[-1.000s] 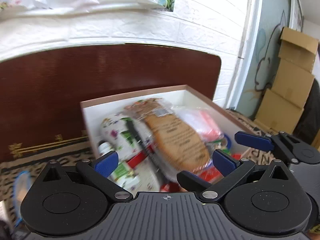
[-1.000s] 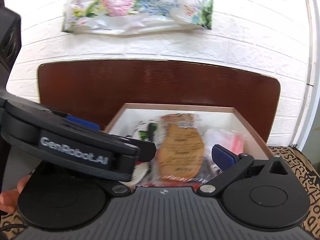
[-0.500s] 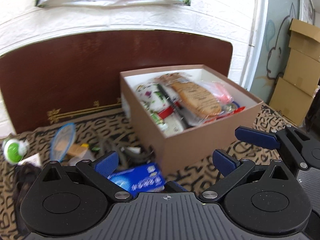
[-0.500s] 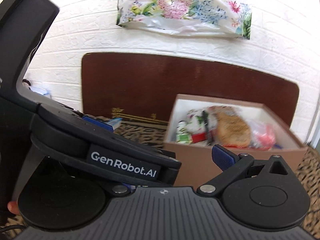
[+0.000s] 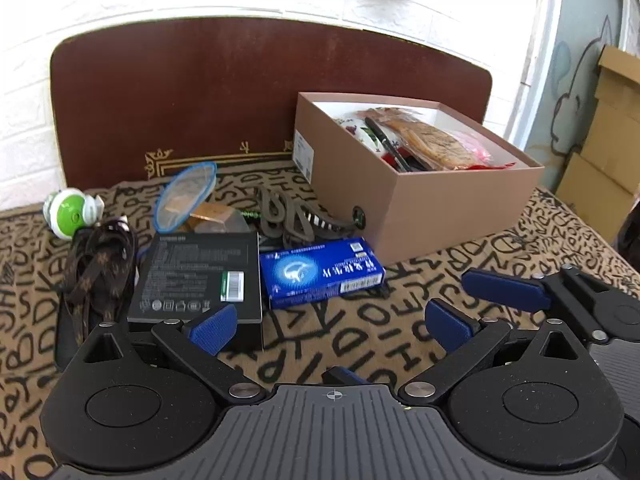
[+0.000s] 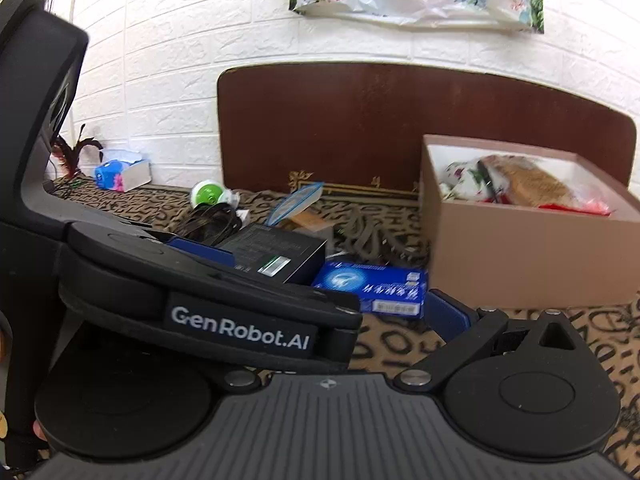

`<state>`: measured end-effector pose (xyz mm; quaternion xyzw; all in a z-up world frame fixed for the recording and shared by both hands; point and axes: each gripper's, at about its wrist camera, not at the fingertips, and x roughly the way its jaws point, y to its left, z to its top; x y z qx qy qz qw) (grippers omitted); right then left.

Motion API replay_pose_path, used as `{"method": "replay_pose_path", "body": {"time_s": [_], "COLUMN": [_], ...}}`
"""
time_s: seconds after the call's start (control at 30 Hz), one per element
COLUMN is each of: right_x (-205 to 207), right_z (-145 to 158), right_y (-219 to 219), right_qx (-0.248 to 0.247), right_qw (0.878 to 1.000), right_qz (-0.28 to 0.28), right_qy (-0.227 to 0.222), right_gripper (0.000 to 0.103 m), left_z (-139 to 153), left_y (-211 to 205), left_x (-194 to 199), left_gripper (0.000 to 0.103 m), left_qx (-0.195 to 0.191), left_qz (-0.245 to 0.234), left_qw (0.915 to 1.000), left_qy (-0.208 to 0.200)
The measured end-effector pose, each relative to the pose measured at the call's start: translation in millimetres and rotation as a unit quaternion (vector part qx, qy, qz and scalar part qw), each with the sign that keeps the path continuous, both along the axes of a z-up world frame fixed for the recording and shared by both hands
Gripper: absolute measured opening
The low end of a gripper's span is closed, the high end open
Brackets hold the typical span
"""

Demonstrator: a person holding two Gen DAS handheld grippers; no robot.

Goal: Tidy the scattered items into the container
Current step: 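Lower the left gripper onto the black UGREEN box and close it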

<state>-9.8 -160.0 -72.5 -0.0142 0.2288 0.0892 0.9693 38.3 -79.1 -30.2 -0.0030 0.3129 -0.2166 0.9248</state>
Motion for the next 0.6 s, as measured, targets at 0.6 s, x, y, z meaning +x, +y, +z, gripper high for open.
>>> {"method": "replay_pose_path", "body": {"time_s": [0.6], "right_x": [35.8], "right_z": [-23.1], "right_y": [7.9], "right_qx": [0.018], "right_qw": [0.999], "right_qz": [0.028], "right_qy": [0.031], "right_gripper": [0.102], "left_z": [-9.4], "left_y": [76.8], "left_x": [42.7], "left_gripper": [0.102], "left_qx": [-0.012], "left_qz": [0.062], "left_qw": [0.9980], "left_qy": [-0.007]}}
